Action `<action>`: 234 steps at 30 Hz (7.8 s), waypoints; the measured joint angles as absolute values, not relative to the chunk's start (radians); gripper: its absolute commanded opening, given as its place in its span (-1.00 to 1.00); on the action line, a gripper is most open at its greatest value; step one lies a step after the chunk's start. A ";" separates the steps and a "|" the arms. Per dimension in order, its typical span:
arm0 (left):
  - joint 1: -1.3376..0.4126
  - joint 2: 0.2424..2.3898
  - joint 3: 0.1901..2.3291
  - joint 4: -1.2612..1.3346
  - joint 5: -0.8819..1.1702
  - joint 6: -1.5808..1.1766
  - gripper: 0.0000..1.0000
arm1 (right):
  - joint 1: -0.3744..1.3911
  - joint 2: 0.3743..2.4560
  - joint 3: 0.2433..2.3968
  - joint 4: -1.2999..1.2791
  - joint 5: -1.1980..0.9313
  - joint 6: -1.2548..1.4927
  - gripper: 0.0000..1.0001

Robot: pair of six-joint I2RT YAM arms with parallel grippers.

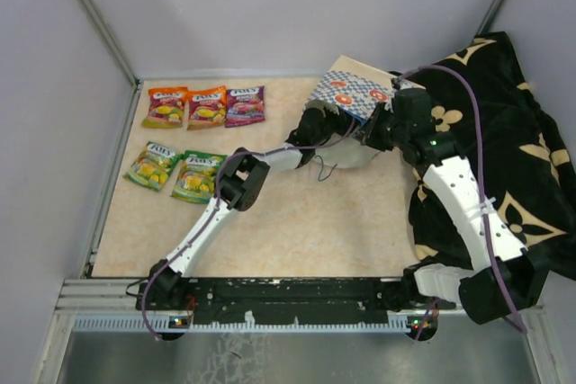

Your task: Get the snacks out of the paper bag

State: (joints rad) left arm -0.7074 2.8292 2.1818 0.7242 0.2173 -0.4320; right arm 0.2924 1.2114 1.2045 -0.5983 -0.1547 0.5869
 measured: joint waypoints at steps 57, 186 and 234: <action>-0.343 1.519 0.593 0.548 0.603 -0.479 -1.00 | 0.184 1.383 1.214 -0.276 -0.095 0.577 -1.00; -0.308 1.995 1.373 -0.286 0.000 0.372 1.00 | -0.009 1.290 1.512 -0.506 -0.076 0.519 -1.00; -0.300 2.308 1.834 -0.267 0.064 0.043 0.84 | 0.007 1.309 1.420 -0.471 -0.076 0.471 -1.00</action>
